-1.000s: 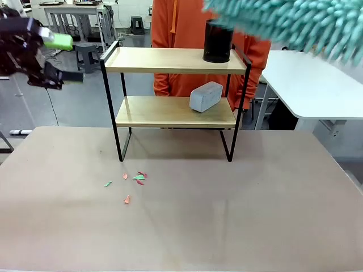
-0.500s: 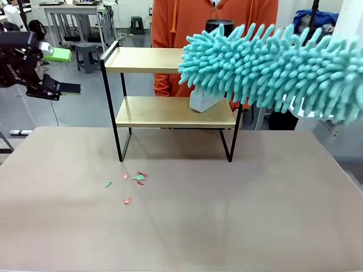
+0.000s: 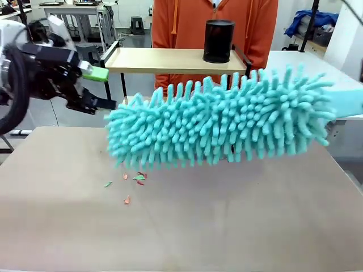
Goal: Clean the shelf.
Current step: Hand the Duster back to the human.
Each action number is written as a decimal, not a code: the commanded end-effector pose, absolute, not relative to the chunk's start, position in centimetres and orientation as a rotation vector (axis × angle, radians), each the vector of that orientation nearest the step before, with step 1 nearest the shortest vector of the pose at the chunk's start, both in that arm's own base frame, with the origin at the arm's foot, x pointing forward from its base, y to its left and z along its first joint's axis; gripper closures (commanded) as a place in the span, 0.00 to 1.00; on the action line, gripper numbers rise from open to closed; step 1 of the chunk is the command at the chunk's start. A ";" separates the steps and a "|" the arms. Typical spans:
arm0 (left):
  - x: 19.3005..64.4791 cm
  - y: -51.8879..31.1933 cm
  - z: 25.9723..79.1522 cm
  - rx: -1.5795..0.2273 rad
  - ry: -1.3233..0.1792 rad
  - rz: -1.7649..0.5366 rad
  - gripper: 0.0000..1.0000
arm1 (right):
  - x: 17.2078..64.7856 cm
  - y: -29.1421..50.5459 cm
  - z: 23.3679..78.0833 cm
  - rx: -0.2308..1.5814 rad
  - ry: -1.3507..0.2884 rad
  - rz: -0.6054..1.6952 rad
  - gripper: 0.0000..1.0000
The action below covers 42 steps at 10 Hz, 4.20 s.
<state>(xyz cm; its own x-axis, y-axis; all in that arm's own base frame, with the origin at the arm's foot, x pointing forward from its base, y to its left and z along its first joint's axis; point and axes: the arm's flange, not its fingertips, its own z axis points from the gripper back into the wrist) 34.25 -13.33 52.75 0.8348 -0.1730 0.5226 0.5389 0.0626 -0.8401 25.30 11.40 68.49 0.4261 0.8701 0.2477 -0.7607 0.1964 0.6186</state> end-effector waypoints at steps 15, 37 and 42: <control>29.4 -24.4 50.4 -1.490 -0.033 -1.076 0.70 | 28.1 11.7 67.1 0.762 0.237 1.182 0.88; 30.4 -17.3 51.8 -1.556 -0.189 -1.016 1.00 | 33.7 -7.9 43.3 1.408 -0.369 -0.309 0.00; 29.4 -8.3 56.0 -1.607 -0.628 -0.850 1.00 | 33.1 -9.7 45.3 1.320 -0.349 -0.274 0.00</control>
<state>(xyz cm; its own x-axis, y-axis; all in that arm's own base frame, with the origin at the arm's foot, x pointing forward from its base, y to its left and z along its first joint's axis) 31.25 -10.11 55.15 0.6420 -0.1665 0.7484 0.7200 -0.2046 -0.6631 33.56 -9.77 44.94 0.9144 -0.3909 0.1051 -0.0168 0.2228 0.9747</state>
